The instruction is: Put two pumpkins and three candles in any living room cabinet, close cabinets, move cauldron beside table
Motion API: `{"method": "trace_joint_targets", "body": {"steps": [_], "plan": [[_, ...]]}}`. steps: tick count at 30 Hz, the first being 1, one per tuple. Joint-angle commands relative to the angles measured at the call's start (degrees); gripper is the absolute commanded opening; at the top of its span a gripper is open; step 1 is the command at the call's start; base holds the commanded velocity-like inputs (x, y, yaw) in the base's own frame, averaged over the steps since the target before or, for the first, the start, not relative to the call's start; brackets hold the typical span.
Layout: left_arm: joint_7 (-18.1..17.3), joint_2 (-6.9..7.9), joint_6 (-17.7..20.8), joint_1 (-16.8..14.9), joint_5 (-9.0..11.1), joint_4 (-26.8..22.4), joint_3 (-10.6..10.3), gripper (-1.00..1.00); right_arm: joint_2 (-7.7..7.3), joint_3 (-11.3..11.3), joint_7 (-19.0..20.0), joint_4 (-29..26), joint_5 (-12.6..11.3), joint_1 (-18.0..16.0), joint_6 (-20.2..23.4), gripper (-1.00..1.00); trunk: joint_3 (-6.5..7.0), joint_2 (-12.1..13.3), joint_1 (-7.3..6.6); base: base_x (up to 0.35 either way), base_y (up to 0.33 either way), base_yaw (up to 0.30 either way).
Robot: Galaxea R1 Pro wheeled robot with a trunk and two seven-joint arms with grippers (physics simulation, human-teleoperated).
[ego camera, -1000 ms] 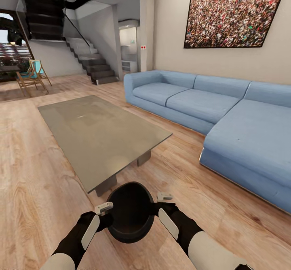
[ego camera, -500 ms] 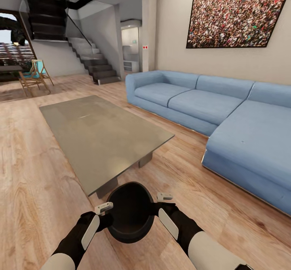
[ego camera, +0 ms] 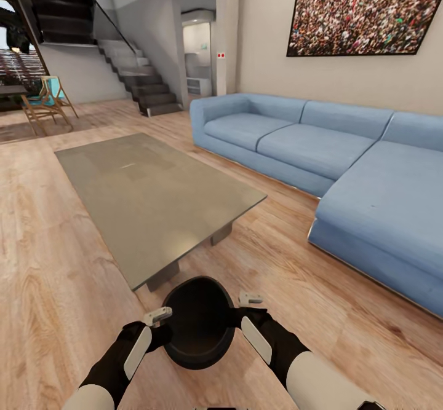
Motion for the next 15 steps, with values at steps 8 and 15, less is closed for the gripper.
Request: {"method": "trace_joint_targets", "body": {"steps": [8,15], "plan": [[0.1,0.03,0.1,0.0,-0.7,0.0,0.1,-1.0,0.01,-0.1,0.0,-0.4,0.4,0.0,-0.2,-1.0,-0.89,-0.1,0.09,0.0,0.0,0.0],[0.0,0.03,0.1,0.0,-0.7,0.0,0.1,-1.0,0.01,-0.1,0.0,-0.4,0.4,0.0,-0.2,-1.0,-1.55,-0.1,0.17,0.0,0.0,0.0]]}}
